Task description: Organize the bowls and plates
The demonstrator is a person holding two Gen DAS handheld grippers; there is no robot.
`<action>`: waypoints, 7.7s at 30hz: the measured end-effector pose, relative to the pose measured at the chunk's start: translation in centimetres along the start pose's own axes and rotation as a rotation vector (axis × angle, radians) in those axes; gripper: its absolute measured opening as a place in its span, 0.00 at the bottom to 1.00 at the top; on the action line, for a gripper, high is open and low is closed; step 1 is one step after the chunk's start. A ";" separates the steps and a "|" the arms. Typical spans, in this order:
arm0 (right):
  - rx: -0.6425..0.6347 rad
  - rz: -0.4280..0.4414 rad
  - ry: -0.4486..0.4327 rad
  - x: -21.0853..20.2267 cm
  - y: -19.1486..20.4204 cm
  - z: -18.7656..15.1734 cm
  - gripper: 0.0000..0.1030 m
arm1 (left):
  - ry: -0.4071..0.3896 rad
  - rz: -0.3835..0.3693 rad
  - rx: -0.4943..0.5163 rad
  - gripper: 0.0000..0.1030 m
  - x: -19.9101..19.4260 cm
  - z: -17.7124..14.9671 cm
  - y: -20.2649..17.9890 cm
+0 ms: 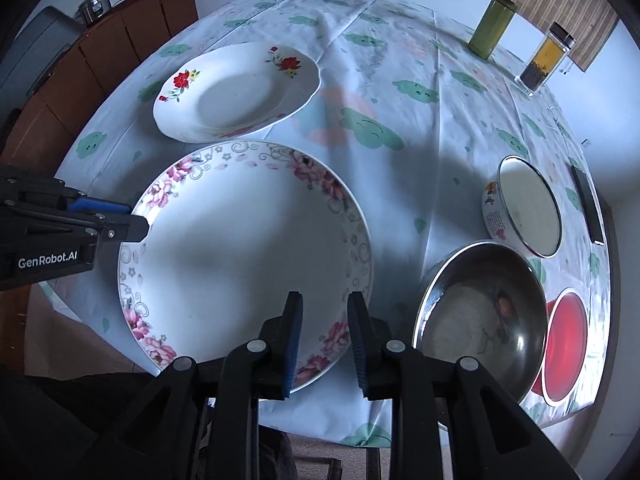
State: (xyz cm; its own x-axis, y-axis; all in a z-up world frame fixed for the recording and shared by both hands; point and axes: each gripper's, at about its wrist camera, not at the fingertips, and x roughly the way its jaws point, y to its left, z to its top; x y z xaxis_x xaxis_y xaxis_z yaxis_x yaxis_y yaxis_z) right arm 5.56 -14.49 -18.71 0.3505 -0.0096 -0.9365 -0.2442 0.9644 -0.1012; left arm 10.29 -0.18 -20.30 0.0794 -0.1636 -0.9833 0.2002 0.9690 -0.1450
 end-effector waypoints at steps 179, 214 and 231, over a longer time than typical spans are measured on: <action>0.310 0.243 0.078 -1.1 -5.2 0.1 0.16 | -0.078 0.161 0.077 0.17 -2.8 1.7 -2.8; 0.296 0.238 0.128 0.6 -4.5 -0.6 0.17 | -0.030 0.151 0.083 0.17 -0.6 1.3 -2.6; 0.288 0.236 0.131 0.7 -4.4 -0.7 0.17 | -0.022 0.143 0.071 0.17 -0.3 1.3 -2.4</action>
State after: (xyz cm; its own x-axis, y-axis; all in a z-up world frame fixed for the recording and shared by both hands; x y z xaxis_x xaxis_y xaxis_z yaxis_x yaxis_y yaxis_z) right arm 6.20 -18.93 -19.13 0.1927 0.2053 -0.9595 -0.0337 0.9787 0.2026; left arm 11.08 -2.68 -19.55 0.1336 -0.0294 -0.9906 0.2538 0.9673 0.0055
